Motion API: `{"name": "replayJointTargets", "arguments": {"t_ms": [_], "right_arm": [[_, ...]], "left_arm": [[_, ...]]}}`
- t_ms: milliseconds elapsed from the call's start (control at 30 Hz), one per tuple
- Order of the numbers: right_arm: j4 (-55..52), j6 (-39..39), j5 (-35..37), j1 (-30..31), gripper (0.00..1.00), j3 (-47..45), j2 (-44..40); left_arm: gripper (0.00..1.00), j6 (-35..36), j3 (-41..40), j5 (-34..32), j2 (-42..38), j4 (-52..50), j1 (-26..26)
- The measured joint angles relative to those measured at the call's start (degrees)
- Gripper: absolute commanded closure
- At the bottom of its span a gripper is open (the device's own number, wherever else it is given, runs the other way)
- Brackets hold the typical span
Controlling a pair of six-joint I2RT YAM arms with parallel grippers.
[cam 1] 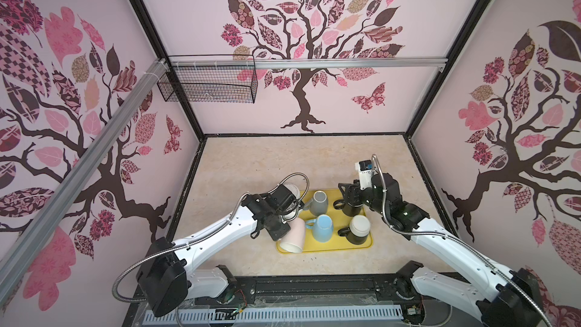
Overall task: Turn the mug right side up
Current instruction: Pick up the mug from the tray.
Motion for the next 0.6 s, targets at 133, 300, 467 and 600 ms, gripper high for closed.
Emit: {"name": "replayJointTargets", "arguments": {"t_ms": [133,300,467,600], "right_arm": [[-0.1,0.2,-0.5,0.0,0.27,0.0,0.0],[-0.9,0.9,-1.6,0.0,0.27,0.0,0.0],[-1.3,1.7,-3.0,0.0,0.27,0.0,-0.1],[-1.9,2.1,-3.8,0.0,0.27,0.0,-0.6]], "left_arm": [[1.0,-0.9,0.0,0.2,0.0,0.1,0.0],[1.0,-2.6,0.0,0.4,0.2,0.0,-0.2],[1.0,-3.9,0.0,0.0,-1.3,-0.1,-0.4],[1.0,-5.0,0.0,0.1,-3.4,-0.5,-0.5]]}}
